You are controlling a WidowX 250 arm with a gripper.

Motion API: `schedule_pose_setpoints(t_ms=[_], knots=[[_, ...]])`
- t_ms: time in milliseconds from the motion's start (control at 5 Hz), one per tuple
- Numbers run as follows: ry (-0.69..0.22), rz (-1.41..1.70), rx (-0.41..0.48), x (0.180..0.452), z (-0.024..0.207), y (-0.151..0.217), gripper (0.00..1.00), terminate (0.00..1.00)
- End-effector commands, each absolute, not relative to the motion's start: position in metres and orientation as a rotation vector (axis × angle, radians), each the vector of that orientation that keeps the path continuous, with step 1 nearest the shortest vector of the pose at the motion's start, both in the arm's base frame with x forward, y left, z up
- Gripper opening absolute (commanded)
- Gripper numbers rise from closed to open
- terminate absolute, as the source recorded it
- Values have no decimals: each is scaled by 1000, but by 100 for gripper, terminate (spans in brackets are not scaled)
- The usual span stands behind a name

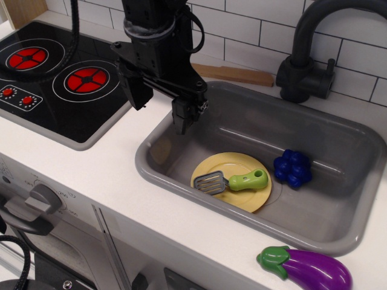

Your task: Take spatula off plate sink

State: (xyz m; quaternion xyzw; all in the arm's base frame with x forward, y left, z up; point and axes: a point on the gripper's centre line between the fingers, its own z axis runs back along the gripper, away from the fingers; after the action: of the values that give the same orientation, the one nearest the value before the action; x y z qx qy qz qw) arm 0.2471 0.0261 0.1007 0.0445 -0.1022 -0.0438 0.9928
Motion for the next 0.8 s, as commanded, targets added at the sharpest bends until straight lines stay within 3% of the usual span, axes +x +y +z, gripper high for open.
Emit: schedule_pose_setpoints(t_ms=[0, 400, 600], knots=[[-205, -88, 89, 247, 101, 26, 100, 0], [-249, -511, 3, 269, 76, -11, 100, 0], [-219, -657, -28, 279, 62, -31, 100, 0]])
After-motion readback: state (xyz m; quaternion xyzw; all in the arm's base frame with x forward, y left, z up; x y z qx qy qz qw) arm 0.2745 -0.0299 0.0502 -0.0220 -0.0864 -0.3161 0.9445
